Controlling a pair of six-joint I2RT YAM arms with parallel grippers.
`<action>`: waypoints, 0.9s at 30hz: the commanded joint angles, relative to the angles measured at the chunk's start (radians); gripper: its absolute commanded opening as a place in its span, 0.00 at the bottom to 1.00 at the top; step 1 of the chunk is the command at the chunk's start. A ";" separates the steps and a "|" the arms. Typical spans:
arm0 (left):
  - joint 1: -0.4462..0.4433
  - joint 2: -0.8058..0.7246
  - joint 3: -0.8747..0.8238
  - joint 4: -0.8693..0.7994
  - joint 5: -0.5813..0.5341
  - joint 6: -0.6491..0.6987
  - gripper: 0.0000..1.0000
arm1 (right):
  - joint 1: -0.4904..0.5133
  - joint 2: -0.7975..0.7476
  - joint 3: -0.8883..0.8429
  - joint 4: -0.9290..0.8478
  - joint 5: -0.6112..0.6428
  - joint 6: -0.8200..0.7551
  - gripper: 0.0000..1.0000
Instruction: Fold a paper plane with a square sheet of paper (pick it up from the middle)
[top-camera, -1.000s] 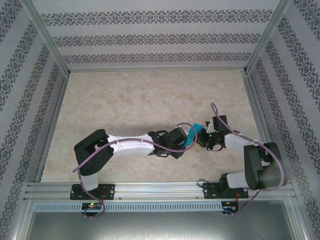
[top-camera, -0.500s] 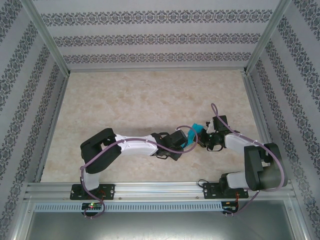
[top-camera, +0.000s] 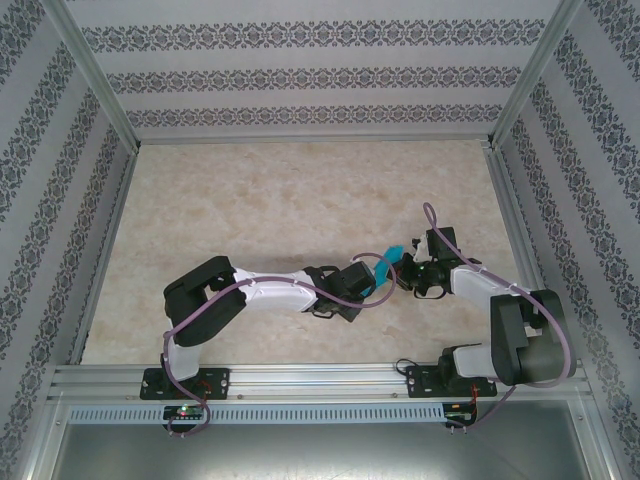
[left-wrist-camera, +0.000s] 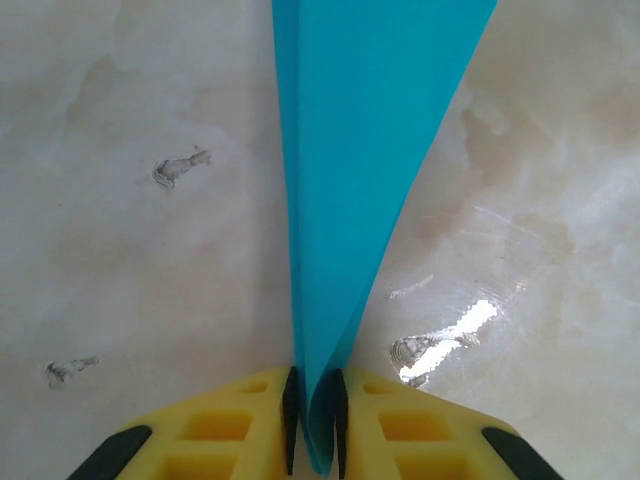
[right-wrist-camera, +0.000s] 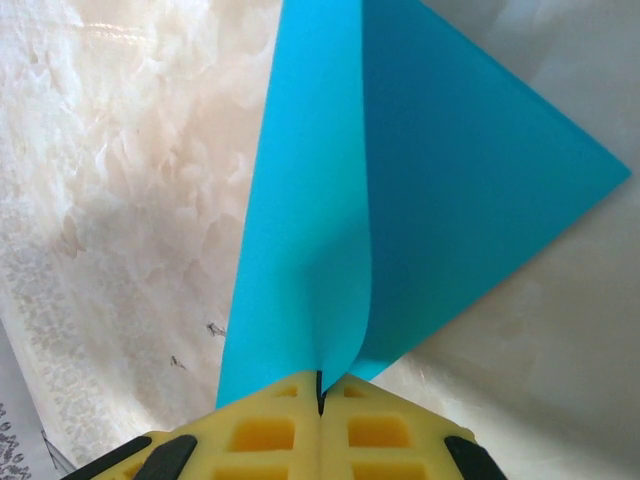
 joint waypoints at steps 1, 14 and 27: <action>0.010 0.021 0.009 -0.046 -0.021 0.037 0.19 | -0.007 -0.009 0.019 -0.024 0.016 -0.022 0.00; 0.011 0.034 0.012 -0.067 -0.042 0.069 0.14 | -0.007 0.019 0.042 -0.077 0.068 -0.054 0.00; 0.010 0.045 0.019 -0.082 -0.036 0.089 0.14 | -0.009 0.019 0.051 -0.143 0.144 -0.084 0.00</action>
